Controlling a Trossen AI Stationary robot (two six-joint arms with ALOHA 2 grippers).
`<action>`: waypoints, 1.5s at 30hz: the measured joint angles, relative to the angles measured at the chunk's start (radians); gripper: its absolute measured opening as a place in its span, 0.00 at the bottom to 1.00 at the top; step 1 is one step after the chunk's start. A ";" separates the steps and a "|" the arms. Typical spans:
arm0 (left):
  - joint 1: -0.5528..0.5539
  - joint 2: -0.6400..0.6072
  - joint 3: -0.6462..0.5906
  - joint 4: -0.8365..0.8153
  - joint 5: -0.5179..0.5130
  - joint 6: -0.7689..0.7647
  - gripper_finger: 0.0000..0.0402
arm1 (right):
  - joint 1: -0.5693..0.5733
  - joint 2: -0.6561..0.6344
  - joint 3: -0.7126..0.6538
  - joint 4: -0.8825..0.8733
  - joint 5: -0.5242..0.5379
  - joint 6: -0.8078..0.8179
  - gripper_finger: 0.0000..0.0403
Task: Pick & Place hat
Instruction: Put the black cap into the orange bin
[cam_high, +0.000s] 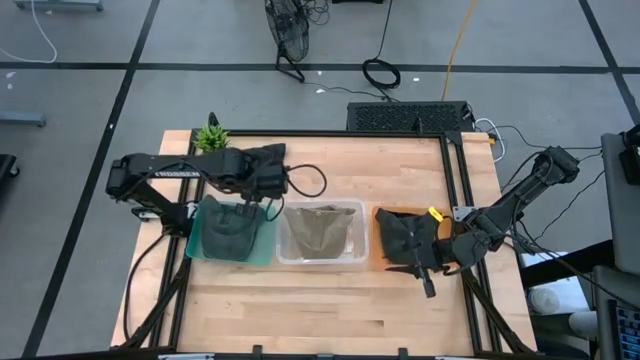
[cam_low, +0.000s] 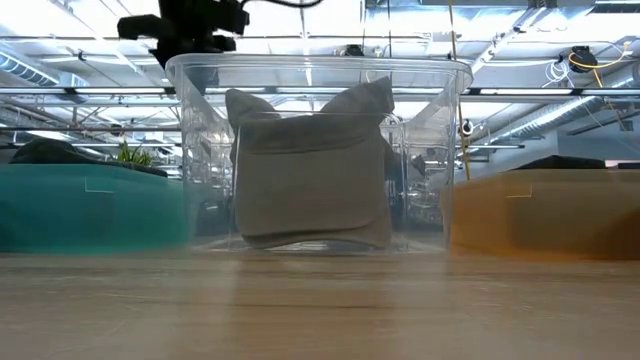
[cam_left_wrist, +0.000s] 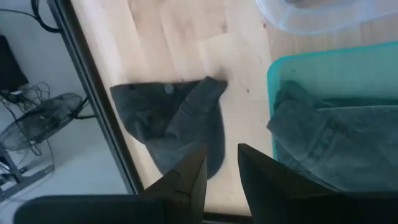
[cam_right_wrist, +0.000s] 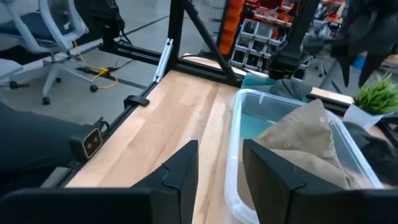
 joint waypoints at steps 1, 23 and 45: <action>-0.001 -0.009 0.000 -0.002 0.001 -0.005 0.25 | 0.000 0.000 0.000 0.000 0.000 0.017 0.28; 0.032 -0.188 0.000 0.107 0.081 -0.078 0.25 | -0.027 0.000 -0.001 0.377 0.239 0.010 0.28; -0.076 -0.189 0.000 0.082 0.110 -0.206 0.25 | -0.027 0.000 -0.001 0.376 0.238 0.010 0.28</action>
